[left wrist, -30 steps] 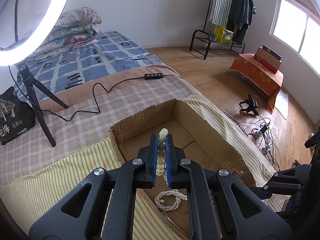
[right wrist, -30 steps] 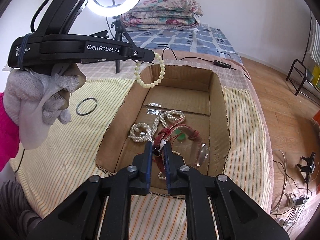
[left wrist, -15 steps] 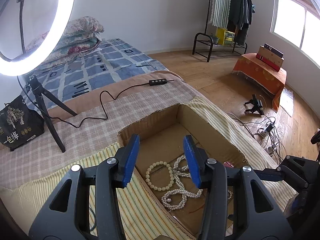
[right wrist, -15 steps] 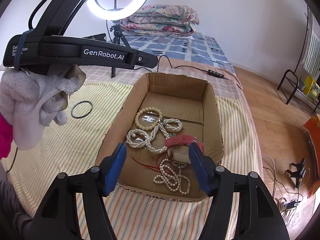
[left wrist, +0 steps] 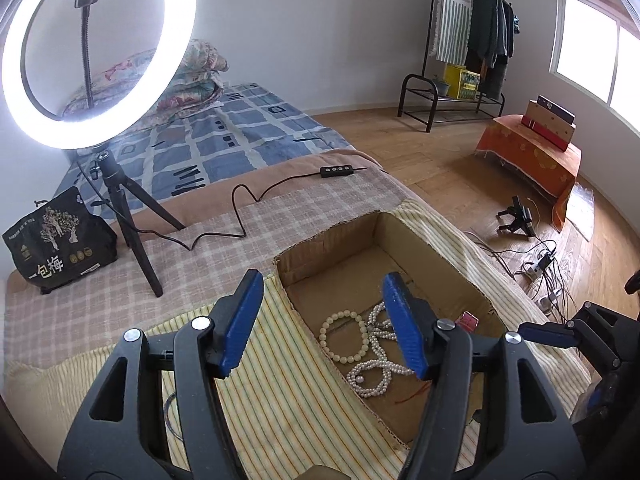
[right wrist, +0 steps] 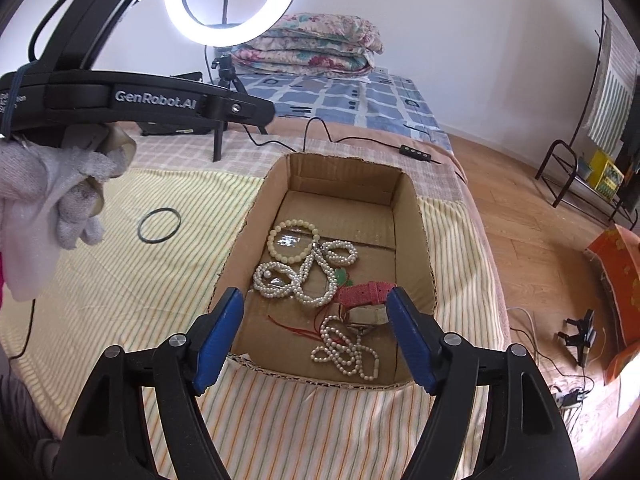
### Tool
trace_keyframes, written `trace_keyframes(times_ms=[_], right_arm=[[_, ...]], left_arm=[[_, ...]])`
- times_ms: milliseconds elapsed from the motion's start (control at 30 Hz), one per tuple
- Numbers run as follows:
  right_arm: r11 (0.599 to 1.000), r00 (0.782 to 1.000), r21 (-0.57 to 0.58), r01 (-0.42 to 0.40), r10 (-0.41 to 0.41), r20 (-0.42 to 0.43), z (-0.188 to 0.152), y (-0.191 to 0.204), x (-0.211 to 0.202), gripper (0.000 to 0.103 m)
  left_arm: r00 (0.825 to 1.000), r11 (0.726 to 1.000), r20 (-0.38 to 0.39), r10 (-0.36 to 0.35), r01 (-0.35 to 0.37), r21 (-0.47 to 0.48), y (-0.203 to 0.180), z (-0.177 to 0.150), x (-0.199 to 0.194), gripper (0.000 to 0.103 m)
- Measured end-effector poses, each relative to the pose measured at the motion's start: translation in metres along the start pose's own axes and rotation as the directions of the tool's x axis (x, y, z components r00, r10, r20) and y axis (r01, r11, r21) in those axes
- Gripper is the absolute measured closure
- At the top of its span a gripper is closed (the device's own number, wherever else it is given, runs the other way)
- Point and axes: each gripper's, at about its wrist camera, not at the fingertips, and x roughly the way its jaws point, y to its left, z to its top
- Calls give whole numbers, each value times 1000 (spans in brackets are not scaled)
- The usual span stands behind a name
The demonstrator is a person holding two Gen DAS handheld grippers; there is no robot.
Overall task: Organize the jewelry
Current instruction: 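Move the left tool to the loose pearl while the right tool moves to the dark blue bangle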
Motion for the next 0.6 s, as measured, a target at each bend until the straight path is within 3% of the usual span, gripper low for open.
trace_keyframes(times_ms=[400,600], right_arm=[[996,997,-51,76,-76,5,4,31,-13,29],[996,995,-35,78,-76,57,8,40,-23,29]], left_arm=[[997,998,35,62,-61,-17,36,-17,-60,39],[994,994,50,101,-98,-53,70,-30,-94,39]])
